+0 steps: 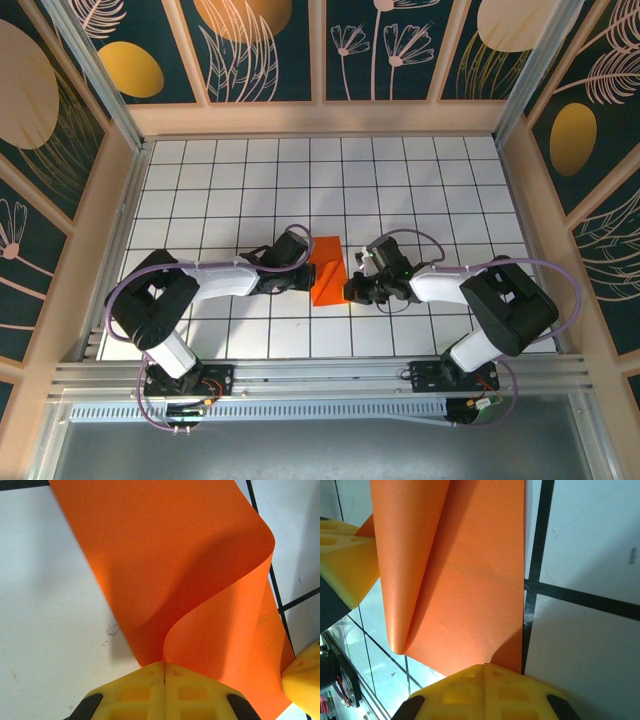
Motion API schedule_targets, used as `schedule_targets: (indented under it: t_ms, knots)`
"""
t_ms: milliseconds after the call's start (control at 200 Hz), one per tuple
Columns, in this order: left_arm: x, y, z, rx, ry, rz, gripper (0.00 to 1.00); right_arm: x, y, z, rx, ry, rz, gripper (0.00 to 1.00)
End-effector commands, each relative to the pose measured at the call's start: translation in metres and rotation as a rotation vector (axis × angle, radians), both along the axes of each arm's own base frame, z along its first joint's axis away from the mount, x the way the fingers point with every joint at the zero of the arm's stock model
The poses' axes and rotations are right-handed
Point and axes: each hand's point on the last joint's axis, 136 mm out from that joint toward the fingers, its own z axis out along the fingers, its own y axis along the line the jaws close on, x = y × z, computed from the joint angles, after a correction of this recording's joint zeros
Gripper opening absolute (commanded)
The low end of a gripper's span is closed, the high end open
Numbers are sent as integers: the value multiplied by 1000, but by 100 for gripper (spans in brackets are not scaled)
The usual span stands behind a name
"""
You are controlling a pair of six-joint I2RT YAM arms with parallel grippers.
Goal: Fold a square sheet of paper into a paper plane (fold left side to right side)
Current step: Fold the triangle a second time at the center of the table.
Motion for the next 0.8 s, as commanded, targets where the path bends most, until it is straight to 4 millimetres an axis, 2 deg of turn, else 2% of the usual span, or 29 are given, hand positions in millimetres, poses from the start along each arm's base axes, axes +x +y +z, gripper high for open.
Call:
schedule_targets:
  t_ms: [0,295,796]
  knots:
    - [7,-7,7,-26,-30,-23,0,-15,-17,-28,-122,55,3,0]
    - [7,-7,17,-39,-59,-37,0,-15,-16,-28,-120,54,5,0]
    - [8,-5,1,0,-33,-35,0,-15,-16,-29,-125,57,8,0]
